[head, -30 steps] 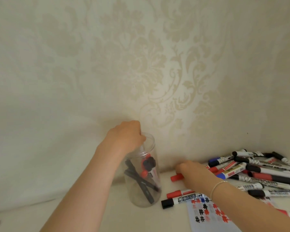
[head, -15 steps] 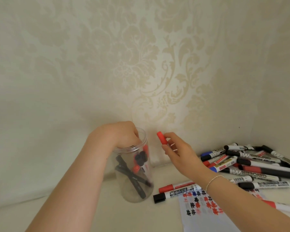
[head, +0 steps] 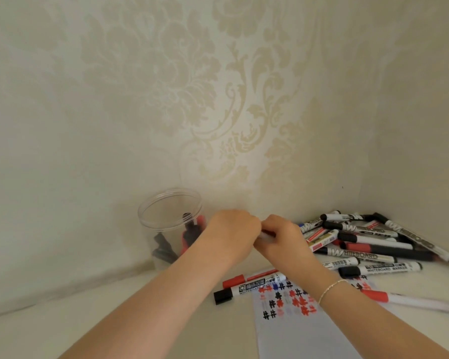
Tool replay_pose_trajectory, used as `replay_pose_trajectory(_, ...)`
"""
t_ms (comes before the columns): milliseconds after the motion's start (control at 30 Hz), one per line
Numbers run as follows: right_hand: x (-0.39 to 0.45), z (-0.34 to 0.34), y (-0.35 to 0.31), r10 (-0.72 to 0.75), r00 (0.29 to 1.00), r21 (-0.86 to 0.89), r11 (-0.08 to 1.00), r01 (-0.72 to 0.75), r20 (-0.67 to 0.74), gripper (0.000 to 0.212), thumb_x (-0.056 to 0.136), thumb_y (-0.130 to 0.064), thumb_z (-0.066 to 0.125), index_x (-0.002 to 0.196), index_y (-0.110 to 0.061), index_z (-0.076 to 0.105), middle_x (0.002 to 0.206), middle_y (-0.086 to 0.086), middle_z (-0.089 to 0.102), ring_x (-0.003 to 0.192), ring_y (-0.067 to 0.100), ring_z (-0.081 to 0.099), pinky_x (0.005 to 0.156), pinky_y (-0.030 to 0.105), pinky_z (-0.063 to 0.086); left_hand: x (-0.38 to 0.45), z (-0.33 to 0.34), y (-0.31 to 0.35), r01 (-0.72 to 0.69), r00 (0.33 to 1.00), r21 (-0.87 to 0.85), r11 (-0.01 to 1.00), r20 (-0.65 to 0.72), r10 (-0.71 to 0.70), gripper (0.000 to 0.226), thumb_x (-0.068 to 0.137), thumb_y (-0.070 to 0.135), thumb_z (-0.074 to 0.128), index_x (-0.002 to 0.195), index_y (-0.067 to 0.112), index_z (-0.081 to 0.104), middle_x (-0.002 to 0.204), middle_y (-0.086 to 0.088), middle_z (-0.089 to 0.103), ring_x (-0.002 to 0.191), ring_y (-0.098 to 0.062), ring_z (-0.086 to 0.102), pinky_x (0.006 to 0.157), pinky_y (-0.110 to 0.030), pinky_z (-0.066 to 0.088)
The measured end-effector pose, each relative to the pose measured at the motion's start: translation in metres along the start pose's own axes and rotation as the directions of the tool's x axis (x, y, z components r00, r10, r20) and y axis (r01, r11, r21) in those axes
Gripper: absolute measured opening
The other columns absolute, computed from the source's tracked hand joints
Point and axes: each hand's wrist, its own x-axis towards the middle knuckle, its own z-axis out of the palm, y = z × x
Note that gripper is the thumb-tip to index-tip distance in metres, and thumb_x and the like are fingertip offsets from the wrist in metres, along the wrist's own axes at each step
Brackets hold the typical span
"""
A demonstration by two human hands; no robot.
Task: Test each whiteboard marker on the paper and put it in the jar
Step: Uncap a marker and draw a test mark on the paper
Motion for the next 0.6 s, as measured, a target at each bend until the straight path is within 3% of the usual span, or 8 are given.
replay_pose_trajectory(100,-0.003,-0.007,0.011,-0.074,0.982,-0.486,0.874,-0.020,-0.172,0.045,0.063,-0.003,0.074,0.107,-0.007,0.063,0.107,0.015,0.057,0.097,0.033,0.057,0.087,0.049,0.046,-0.002,0.010,-0.002,0.034,0.997,-0.075,0.997,-0.061,-0.039,0.020,0.099,0.015,0.039,0.118,0.010,0.045,0.097,-0.007,0.062,0.072,-0.024,0.056,0.056,-0.031,0.035)
replay_pose_trajectory(133,-0.001,-0.012,0.011,0.025,0.973,-0.455,0.881,-0.130,-0.230,0.054,0.064,-0.004,0.073,0.116,-0.006,0.056,0.114,0.014,0.052,0.102,0.034,0.054,0.090,0.049,0.043,-0.003,0.012,-0.003,0.056,0.994,-0.121,0.991,-0.087,-0.067,0.021,0.100,0.019,0.038,0.119,0.011,0.043,0.093,-0.006,0.062,0.069,-0.024,0.055,0.055,-0.032,0.038)
replay_pose_trajectory(200,0.004,-0.023,0.001,0.402,0.902,-0.043,0.910,-0.413,-0.157,0.047,0.072,-0.009,0.068,0.115,-0.007,0.048,0.108,0.009,0.048,0.092,0.028,0.055,0.082,0.042,0.048,-0.004,0.015,-0.003,0.099,0.992,-0.320,0.942,-0.044,-0.119,0.021,0.102,0.027,0.034,0.116,0.013,0.041,0.090,-0.005,0.060,0.071,-0.024,0.059,0.061,-0.036,0.048)
replay_pose_trajectory(233,0.006,-0.030,-0.004,0.527,0.845,0.277,0.801,-0.530,0.093,0.036,0.076,-0.012,0.066,0.108,-0.006,0.052,0.100,0.010,0.050,0.079,0.024,0.056,0.070,0.038,0.051,-0.005,0.016,-0.002,0.111,0.993,-0.442,0.890,0.023,-0.113,0.021,0.103,0.030,0.033,0.114,0.014,0.040,0.091,-0.005,0.060,0.074,-0.024,0.061,0.067,-0.040,0.051)
replay_pose_trajectory(300,0.004,-0.038,-0.008,0.433,0.744,0.641,0.385,-0.664,0.509,0.015,0.079,-0.018,0.066,0.084,-0.005,0.061,0.080,0.011,0.054,0.060,0.017,0.051,0.058,0.028,0.045,-0.006,0.015,0.003,0.099,0.993,-0.640,0.762,0.118,-0.030,0.022,0.102,0.033,0.032,0.115,0.017,0.041,0.101,-0.003,0.062,0.082,-0.020,0.063,0.078,-0.041,0.053)
replay_pose_trajectory(333,0.003,-0.038,-0.008,0.352,0.739,0.658,0.338,-0.673,0.575,0.018,0.081,-0.024,0.066,0.076,-0.008,0.060,0.072,0.007,0.053,0.057,0.015,0.047,0.058,0.027,0.040,-0.007,0.014,0.006,0.082,0.991,-0.702,0.707,0.135,0.020,0.023,0.102,0.032,0.033,0.119,0.018,0.042,0.105,0.000,0.061,0.083,-0.015,0.062,0.079,-0.036,0.053)
replay_pose_trajectory(433,-0.002,-0.036,-0.011,0.360,0.793,0.660,0.441,-0.609,0.491,0.030,0.084,-0.029,0.066,0.064,-0.012,0.050,0.049,-0.001,0.040,0.041,0.012,0.031,0.053,0.029,0.025,-0.008,0.013,0.012,0.053,0.986,-0.803,0.594,0.135,0.095,0.027,0.103,0.029,0.035,0.125,0.018,0.045,0.096,0.008,0.057,0.075,-0.004,0.055,0.065,-0.013,0.041)
replay_pose_trajectory(600,0.002,-0.037,-0.009,0.362,0.876,0.718,0.511,-0.473,0.319,0.035,0.089,-0.013,0.059,0.059,-0.010,0.042,0.038,0.000,0.030,0.033,0.011,0.022,0.041,0.026,0.014,-0.011,0.020,0.015,0.025,0.998,-0.953,0.301,0.041,0.049,0.021,0.102,0.028,0.038,0.115,0.020,0.053,0.065,0.001,0.049,0.051,-0.004,0.053,0.048,-0.008,0.032)
